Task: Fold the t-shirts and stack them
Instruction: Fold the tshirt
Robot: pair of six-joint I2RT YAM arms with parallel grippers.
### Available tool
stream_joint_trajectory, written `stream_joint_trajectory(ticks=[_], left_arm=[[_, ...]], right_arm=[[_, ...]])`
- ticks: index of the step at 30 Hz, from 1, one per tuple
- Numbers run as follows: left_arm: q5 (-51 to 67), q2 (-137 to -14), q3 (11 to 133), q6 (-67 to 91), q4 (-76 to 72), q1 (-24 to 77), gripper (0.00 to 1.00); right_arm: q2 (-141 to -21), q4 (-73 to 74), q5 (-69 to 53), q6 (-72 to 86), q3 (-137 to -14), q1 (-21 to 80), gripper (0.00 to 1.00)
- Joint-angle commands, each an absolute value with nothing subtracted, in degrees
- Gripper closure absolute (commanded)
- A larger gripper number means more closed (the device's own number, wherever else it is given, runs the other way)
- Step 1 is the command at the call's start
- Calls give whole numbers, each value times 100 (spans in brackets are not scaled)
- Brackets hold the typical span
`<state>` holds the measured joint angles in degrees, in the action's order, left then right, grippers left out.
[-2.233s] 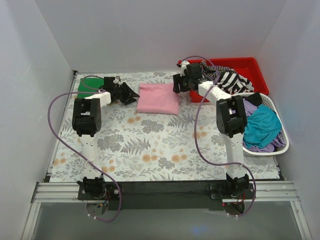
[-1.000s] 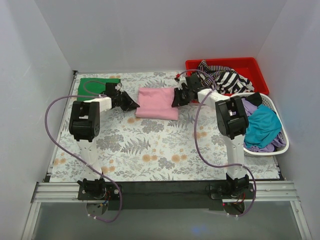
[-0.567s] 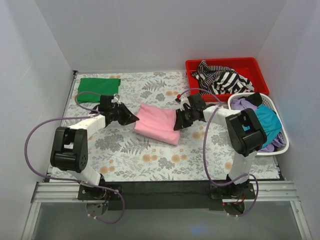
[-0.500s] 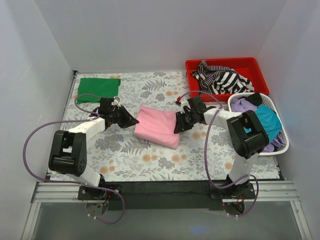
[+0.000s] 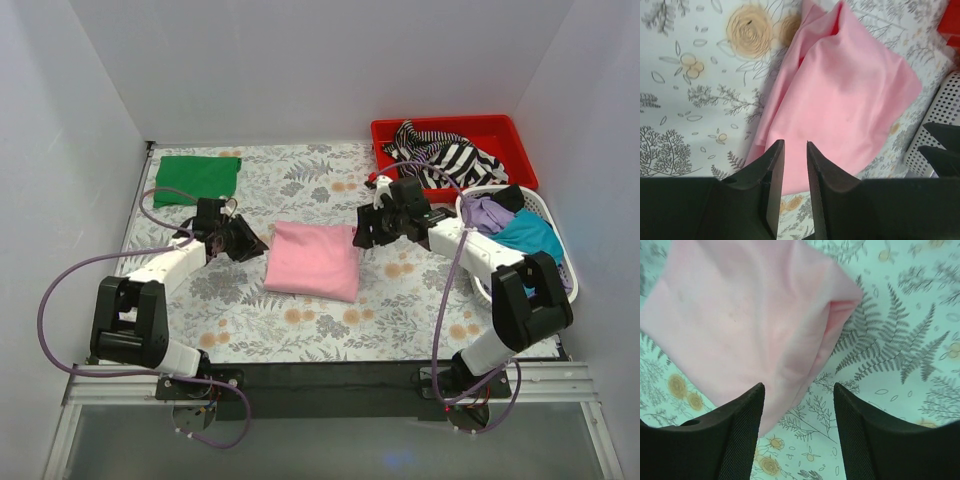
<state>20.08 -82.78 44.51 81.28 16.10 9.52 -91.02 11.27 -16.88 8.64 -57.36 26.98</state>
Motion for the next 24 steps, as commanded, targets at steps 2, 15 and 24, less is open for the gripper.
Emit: stream_joint_trajectory(ticks=[2, 15, 24], left_arm=[[1696, -7998, 5184, 7805, 1837, 949, 75], [4412, -9764, 5458, 8701, -885, 1274, 74], [4518, -10388, 5387, 8702, -1170, 1283, 74]], right_arm=[[-8710, 1274, -1528, 764, -6240, 2663, 37], [-9571, 572, -2285, 1177, -6170, 2953, 52], [-10195, 571, -2181, 1204, -6548, 3023, 51]])
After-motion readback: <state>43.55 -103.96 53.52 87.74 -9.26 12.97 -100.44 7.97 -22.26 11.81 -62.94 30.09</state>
